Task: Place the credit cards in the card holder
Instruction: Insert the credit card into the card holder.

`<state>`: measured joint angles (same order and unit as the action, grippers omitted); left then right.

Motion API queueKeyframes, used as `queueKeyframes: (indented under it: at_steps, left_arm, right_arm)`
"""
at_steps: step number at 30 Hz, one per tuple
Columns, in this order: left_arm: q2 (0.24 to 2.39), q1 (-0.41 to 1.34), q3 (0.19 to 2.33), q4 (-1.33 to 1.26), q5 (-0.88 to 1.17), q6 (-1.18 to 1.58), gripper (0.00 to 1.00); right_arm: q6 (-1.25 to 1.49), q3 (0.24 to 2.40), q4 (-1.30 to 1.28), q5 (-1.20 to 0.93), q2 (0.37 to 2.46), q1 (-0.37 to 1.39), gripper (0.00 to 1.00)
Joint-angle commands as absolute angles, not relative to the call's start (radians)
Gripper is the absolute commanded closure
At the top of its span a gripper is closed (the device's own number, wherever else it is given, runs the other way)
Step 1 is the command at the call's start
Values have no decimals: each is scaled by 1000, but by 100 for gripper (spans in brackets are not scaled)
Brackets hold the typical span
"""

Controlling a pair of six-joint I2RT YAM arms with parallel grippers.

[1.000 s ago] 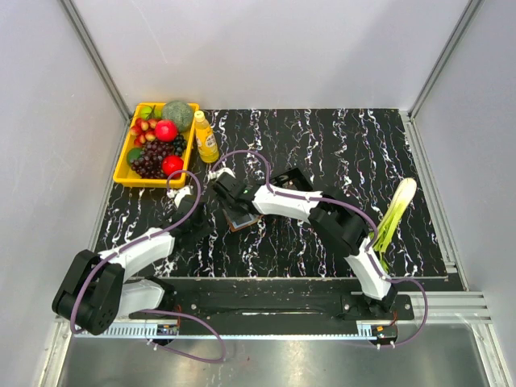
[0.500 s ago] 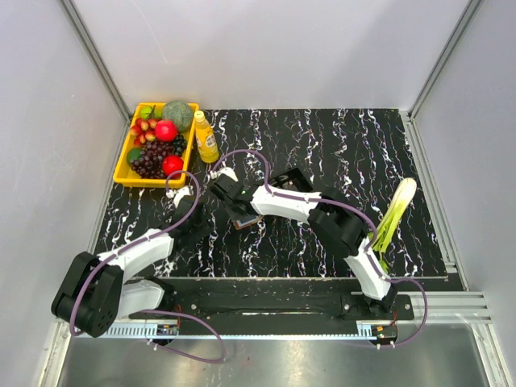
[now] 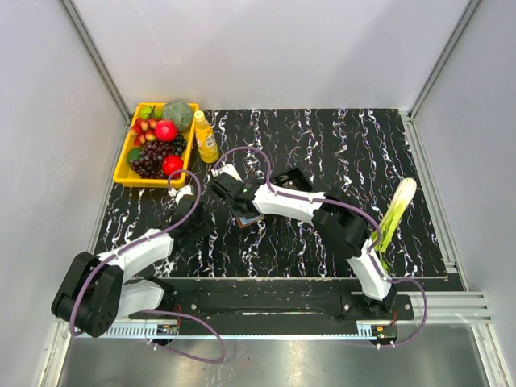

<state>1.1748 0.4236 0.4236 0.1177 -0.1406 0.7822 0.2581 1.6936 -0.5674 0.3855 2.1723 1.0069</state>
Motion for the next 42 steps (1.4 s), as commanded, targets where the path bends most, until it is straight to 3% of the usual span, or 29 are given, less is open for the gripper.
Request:
queueKeyframes:
  at_steps: [1,12,23,27,32,36,39,41,42]
  left_arm:
    - [1186,417,437,71,-110,764,73]
    - [1216,420,509,5,-38,732,71]
    - [1385,460,666,-84,55,762,71]
    - [1454,492,730,-84,75,765,70]
    - [1537,515,758,-98,64,798,72]
    - [1601,543,799,-100,63,798,74]
    - [1661,571,837,-115,63,795,74]
    - [1709,581,879,-94,52,798,75]
    - [1730,586,884,-106,63,793,76]
  right_arm:
    - [233,1692,-578,456,2086,986,62]
    - [199,1664,-572,472,2048,957,60]
    - [187,1628,-572,491,2045,916,60]
    - [224,1592,-560,401,2036,879,68]
    - [284,1536,-534,292,2017,825,89]
    - [299,1511,-520,287,1988,810,96]
    - [299,1519,-517,296,1980,810,87]
    - [295,1514,-505,272,1961,807,91]
    - [295,1516,-506,270,1954,808,85]
